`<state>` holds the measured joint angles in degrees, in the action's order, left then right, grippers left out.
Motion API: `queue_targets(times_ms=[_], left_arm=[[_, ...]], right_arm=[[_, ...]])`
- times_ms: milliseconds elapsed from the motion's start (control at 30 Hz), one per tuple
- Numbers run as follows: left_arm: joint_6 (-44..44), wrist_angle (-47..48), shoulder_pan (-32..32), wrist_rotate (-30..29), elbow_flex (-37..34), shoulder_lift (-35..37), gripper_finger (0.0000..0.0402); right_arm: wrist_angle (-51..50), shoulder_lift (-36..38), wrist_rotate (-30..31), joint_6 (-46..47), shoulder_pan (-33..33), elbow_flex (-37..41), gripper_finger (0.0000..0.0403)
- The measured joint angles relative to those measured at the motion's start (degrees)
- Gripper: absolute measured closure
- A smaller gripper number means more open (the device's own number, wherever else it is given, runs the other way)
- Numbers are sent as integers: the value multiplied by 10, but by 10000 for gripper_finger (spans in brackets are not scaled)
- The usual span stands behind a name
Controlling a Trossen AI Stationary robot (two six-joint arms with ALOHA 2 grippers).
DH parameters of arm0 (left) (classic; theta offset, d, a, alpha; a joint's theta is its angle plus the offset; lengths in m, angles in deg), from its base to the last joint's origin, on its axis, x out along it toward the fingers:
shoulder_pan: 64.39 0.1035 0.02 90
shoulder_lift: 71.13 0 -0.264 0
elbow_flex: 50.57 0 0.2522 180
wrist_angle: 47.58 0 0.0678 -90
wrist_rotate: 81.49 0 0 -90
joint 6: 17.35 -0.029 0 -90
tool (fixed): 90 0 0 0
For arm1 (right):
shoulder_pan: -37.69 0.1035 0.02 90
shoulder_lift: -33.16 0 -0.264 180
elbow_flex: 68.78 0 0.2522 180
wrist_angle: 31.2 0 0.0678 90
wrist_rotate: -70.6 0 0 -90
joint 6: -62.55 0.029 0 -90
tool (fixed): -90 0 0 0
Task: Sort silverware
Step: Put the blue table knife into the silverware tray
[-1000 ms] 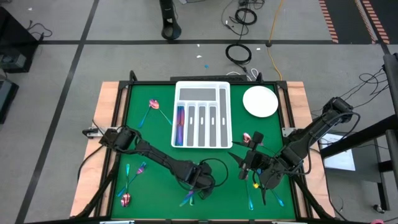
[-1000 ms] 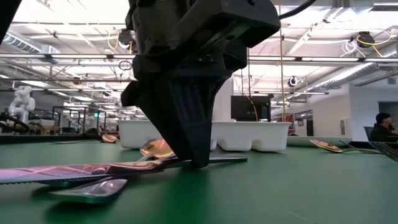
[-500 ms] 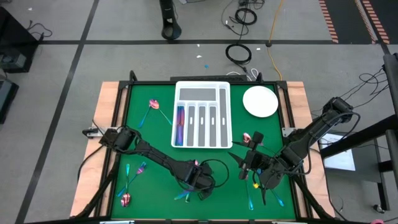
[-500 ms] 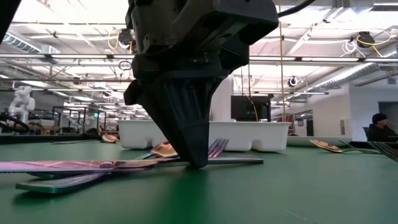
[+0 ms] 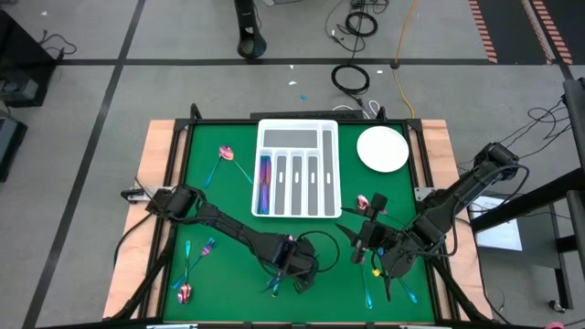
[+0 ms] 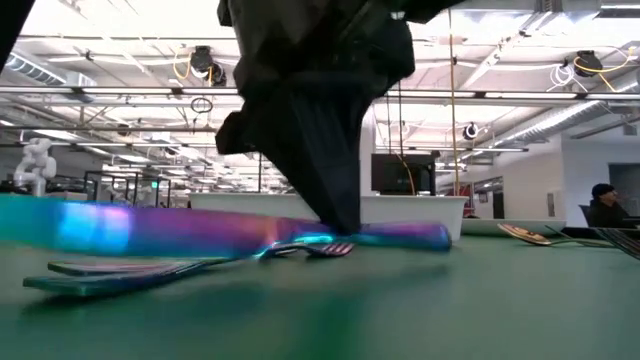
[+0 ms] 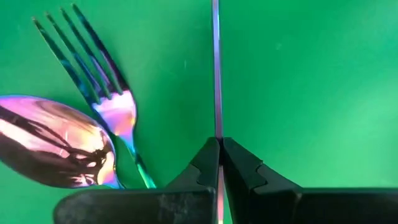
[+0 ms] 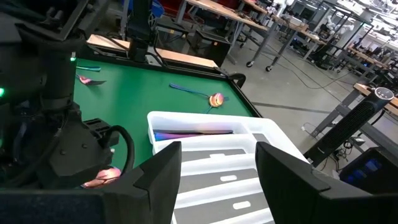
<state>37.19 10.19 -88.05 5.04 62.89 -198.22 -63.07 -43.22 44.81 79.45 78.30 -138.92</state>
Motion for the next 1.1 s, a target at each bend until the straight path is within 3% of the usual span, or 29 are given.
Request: queue_targets(times_ms=[267, 667, 1100], left_arm=[[1, 0, 3, -25, 0, 25, 389], [-10, 18, 2, -25, 0, 4, 387], [-26, 16, 1, 3, 2, -10, 383]], right_arm=[[-1, 0, 0, 0, 0, 0, 209], [-1, 0, 0, 0, 0, 0, 209], [-1, 0, 0, 0, 0, 0, 209]])
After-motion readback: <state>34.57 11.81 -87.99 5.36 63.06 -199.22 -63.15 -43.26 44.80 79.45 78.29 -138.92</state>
